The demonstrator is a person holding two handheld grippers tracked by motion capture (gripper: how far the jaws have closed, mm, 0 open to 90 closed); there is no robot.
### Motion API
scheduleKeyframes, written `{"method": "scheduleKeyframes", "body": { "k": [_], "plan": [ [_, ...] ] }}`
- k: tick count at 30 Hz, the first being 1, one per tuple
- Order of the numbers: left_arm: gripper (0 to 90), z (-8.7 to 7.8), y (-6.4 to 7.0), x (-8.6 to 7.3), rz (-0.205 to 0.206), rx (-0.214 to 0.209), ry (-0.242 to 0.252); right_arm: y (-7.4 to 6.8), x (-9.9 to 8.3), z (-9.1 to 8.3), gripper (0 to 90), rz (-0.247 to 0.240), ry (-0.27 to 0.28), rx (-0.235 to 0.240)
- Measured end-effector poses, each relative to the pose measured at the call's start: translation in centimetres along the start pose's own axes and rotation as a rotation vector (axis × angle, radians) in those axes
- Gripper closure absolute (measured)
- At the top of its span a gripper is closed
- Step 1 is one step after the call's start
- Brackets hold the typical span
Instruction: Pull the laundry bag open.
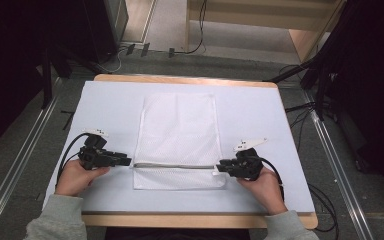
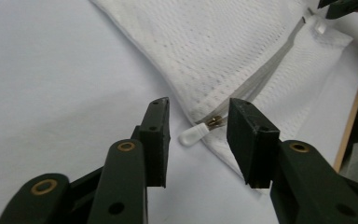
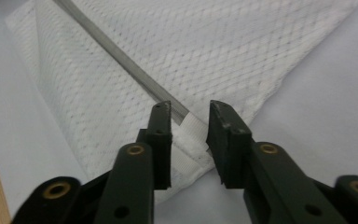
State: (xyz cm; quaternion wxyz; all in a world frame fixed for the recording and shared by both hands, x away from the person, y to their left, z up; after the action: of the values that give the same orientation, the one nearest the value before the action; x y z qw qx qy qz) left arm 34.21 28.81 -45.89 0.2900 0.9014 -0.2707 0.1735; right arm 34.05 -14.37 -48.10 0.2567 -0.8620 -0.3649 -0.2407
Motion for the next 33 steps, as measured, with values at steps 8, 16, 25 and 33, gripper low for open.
{"method": "scheduleKeyframes", "body": {
  "k": [8, 16, 25, 33],
  "plan": [
    [48.3, -0.7, -0.6, 0.1, -0.004, 0.056, 0.049, 1.0, 0.2, -0.7, 53.6, 0.021, 0.053, -0.038],
    [40.0, -1.1, -1.6, 0.1, -0.025, 0.090, 0.068, 2.4, -0.1, -1.4, 43.0, 0.070, 0.078, -0.068],
    [37.8, -1.4, -2.5, 0.0, -0.048, 0.115, 0.073, 4.1, -0.6, -1.9, 36.3, 0.106, 0.104, -0.109],
    [36.9, -1.6, -3.1, 0.0, -0.054, 0.160, 0.075, 5.2, -1.4, -2.2, 35.2, 0.158, 0.094, -0.150]
  ]
}}
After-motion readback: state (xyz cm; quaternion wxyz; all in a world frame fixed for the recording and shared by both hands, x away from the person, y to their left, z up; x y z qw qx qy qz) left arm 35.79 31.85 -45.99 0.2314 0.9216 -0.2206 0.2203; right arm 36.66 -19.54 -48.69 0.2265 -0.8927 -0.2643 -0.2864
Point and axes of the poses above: each handheld gripper's, and its own axes: z roughly forward along the jaws, x roughly out of its top, y roughly to its right, the point moved 3 cm from there along z, roughly forward along the jaws, and after that the axes turned 6 degrees about -y, right-handed, at the moved point
